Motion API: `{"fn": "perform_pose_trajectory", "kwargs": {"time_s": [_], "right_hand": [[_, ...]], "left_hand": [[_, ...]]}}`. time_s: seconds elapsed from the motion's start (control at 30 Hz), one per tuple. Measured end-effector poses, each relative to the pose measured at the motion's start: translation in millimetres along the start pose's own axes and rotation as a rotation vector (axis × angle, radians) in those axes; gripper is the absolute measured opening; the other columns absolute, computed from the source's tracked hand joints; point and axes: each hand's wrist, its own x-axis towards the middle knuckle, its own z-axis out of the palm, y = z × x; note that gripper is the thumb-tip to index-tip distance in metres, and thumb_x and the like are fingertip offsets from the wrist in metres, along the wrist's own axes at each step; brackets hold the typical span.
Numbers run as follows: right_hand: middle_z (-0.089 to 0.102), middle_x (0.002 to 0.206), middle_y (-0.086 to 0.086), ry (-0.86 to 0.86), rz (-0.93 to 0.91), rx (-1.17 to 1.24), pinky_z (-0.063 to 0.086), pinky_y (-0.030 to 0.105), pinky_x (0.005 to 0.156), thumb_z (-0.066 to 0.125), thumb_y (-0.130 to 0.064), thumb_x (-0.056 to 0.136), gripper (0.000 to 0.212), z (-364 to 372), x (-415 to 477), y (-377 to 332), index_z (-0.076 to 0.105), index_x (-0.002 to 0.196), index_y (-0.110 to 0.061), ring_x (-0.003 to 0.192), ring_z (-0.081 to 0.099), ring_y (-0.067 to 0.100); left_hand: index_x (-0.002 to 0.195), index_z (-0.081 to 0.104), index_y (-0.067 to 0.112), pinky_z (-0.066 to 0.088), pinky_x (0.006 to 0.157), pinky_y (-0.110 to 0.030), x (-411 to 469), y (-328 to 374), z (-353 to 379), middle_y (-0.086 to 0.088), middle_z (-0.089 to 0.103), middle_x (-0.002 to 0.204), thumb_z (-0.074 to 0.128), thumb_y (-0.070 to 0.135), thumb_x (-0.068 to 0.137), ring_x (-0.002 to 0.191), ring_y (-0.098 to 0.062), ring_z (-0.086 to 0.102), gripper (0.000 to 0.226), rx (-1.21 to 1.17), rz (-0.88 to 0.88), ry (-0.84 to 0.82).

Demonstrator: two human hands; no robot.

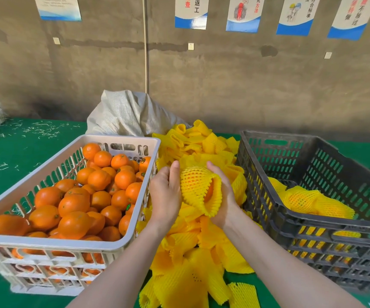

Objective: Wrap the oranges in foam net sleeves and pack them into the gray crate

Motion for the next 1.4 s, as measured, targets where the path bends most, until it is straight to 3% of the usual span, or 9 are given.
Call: {"fn": "perform_pose_trajectory", "kwargs": {"time_s": [0.23,0.4,0.5,0.6,0.67,0.83,0.97,1.27,1.4], "right_hand": [[0.071,0.084,0.011,-0.051,-0.003,0.030,0.050,0.036,0.076,0.055,-0.036,0.086,0.030,-3.0,-2.5,-10.7,0.074,0.081,-0.013,0.079,0.066,0.024],[0.071,0.077,0.006,-0.136,-0.007,-0.054,0.055,0.026,0.061,0.061,-0.036,0.069,0.025,3.1,-9.4,-10.0,0.076,0.073,-0.016,0.066,0.068,0.018],[0.071,0.078,0.004,-0.098,-0.061,-0.110,0.054,0.027,0.063,0.060,-0.035,0.079,0.022,1.5,-8.3,-8.4,0.072,0.082,-0.016,0.068,0.067,0.017],[0.070,0.093,0.001,0.089,-0.227,-0.322,0.052,0.034,0.080,0.057,-0.038,0.088,0.019,-2.3,-3.9,-8.4,0.066,0.092,-0.021,0.088,0.065,0.019],[0.063,0.099,0.001,0.216,-0.408,-0.614,0.046,0.036,0.086,0.054,-0.041,0.091,0.024,-6.6,-0.5,-8.1,0.060,0.097,-0.018,0.097,0.059,0.019],[0.051,0.081,-0.002,0.223,-0.685,-0.748,0.042,0.029,0.070,0.046,-0.039,0.094,0.029,-12.4,-2.1,-0.7,0.051,0.090,-0.011,0.079,0.051,0.012],[0.042,0.065,0.000,0.263,-0.808,-0.816,0.037,0.030,0.059,0.043,-0.030,0.097,0.033,-14.2,-3.6,-7.3,0.042,0.068,-0.014,0.064,0.042,0.012],[0.036,0.055,0.004,0.241,-0.883,-0.934,0.029,0.030,0.052,0.057,-0.006,0.090,0.035,-21.3,-3.0,-21.4,0.042,0.059,-0.006,0.058,0.036,0.020],[0.034,0.052,-0.001,0.281,-1.117,-1.068,0.026,0.029,0.048,0.056,-0.013,0.089,0.035,-23.6,-11.3,-19.2,0.040,0.058,-0.010,0.051,0.032,0.013]], "left_hand": [[0.056,0.035,0.023,0.026,0.046,-0.011,12.4,-3.4,-6.3,0.014,0.037,0.045,0.043,0.027,0.098,0.045,-0.001,0.034,0.044,-0.052,-0.012,-0.189],[0.065,0.047,-0.004,0.032,0.056,-0.043,13.9,-7.3,-7.7,-0.020,0.043,0.061,0.041,0.046,0.088,0.059,-0.017,0.037,0.055,0.003,-0.007,-0.215],[0.075,0.055,-0.004,0.037,0.058,-0.040,12.8,-7.1,-6.9,-0.022,0.055,0.071,0.045,0.055,0.081,0.064,-0.017,0.047,0.060,0.104,-0.063,-0.178],[0.106,0.058,0.014,0.053,0.073,-0.038,13.5,-4.1,-11.6,-0.007,0.066,0.100,0.047,0.074,0.067,0.094,-0.021,0.062,0.073,-0.114,-0.637,-0.264],[0.106,0.058,0.020,0.057,0.068,-0.042,10.7,1.1,-13.4,-0.006,0.073,0.097,0.048,0.078,0.060,0.093,-0.026,0.067,0.075,-0.374,-0.975,-0.448],[0.117,0.066,0.020,0.057,0.075,-0.030,2.8,5.5,-3.2,-0.006,0.069,0.116,0.064,0.050,0.075,0.104,-0.019,0.067,0.051,-0.572,-0.835,-0.593],[0.128,0.057,0.018,0.055,0.082,-0.036,2.0,6.0,-3.9,-0.006,0.069,0.115,0.077,0.030,0.070,0.107,-0.023,0.066,0.062,-0.556,-0.805,-0.594],[0.110,0.056,0.041,0.055,0.061,-0.030,-6.6,9.8,-2.2,0.002,0.069,0.104,0.083,0.028,0.063,0.093,-0.019,0.068,0.056,-0.456,-0.690,-0.656],[0.115,0.056,0.037,0.057,0.073,-0.038,-7.2,8.5,-0.9,-0.002,0.070,0.109,0.083,0.033,0.063,0.100,-0.023,0.067,0.059,-0.466,-0.705,-0.649]]}}
